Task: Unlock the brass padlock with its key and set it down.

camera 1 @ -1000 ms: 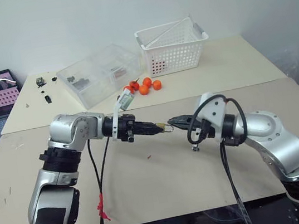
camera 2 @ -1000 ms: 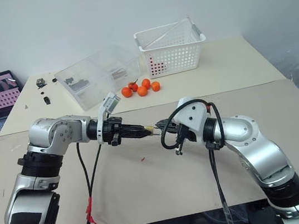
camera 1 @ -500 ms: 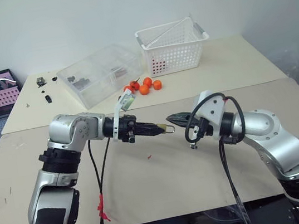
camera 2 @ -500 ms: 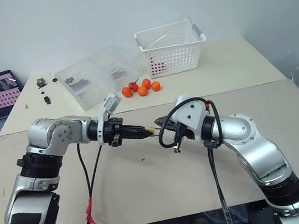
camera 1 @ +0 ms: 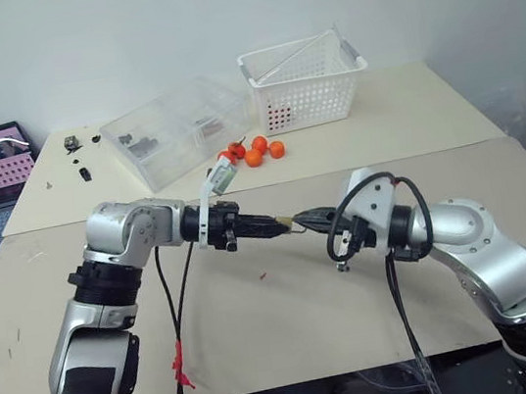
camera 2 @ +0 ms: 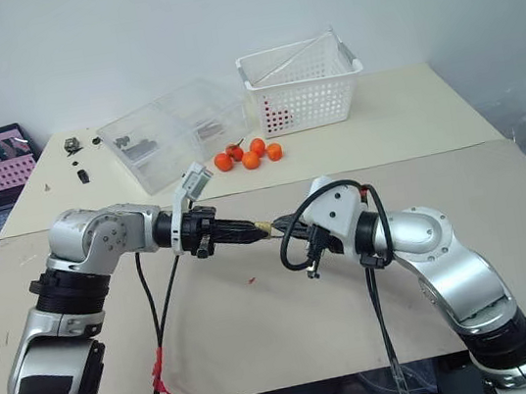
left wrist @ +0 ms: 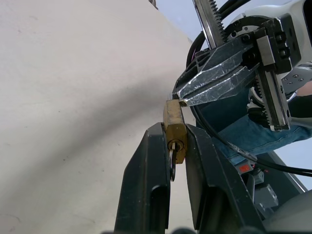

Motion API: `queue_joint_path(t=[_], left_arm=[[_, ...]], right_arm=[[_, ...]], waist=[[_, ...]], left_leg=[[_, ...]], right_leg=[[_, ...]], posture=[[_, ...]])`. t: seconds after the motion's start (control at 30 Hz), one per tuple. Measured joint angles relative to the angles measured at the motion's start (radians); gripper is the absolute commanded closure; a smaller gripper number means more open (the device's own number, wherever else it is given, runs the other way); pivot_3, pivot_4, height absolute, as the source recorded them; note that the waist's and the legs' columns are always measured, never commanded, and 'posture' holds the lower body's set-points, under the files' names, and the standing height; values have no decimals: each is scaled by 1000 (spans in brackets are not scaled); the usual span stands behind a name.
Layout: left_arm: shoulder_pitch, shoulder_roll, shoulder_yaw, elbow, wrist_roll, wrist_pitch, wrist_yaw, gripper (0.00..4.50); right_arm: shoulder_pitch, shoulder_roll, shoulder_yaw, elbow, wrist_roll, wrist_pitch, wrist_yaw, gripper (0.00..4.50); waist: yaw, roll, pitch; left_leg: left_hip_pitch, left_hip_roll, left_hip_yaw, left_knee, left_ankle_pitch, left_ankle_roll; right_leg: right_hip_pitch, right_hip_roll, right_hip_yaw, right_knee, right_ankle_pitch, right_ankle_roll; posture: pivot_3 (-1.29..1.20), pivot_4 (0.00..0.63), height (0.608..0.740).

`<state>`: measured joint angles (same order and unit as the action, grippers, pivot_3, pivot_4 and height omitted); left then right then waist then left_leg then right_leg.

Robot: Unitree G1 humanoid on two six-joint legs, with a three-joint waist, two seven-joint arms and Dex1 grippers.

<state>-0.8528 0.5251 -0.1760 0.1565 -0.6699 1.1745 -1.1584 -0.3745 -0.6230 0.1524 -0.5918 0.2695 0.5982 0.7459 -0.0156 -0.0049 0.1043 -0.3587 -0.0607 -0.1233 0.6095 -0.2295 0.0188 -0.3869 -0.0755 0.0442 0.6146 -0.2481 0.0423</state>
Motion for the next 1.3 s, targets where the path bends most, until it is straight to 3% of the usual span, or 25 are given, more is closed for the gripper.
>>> queue_joint_path(t=[1.1, 1.3], left_arm=[[10, 43, 37, -104, -59, 70, 48, 4413], [39, 67, 24, -106, -41, 24, 40, 4413]], right_arm=[[10, 2, 34, 66, -22, -65, 28, 4475], [9, -65, 21, 104, -31, -88, 73, 4475]], waist=[[0, 0, 0], [-1, 0, 0]], left_leg=[[0, 0, 0, 0, 0, 0], [0, 0, 0, 0, 0, 0]], right_leg=[[0, 0, 0, 0, 0, 0], [0, 0, 0, 0, 0, 0]], posture=[[0, 150, 740], [0, 150, 740]])
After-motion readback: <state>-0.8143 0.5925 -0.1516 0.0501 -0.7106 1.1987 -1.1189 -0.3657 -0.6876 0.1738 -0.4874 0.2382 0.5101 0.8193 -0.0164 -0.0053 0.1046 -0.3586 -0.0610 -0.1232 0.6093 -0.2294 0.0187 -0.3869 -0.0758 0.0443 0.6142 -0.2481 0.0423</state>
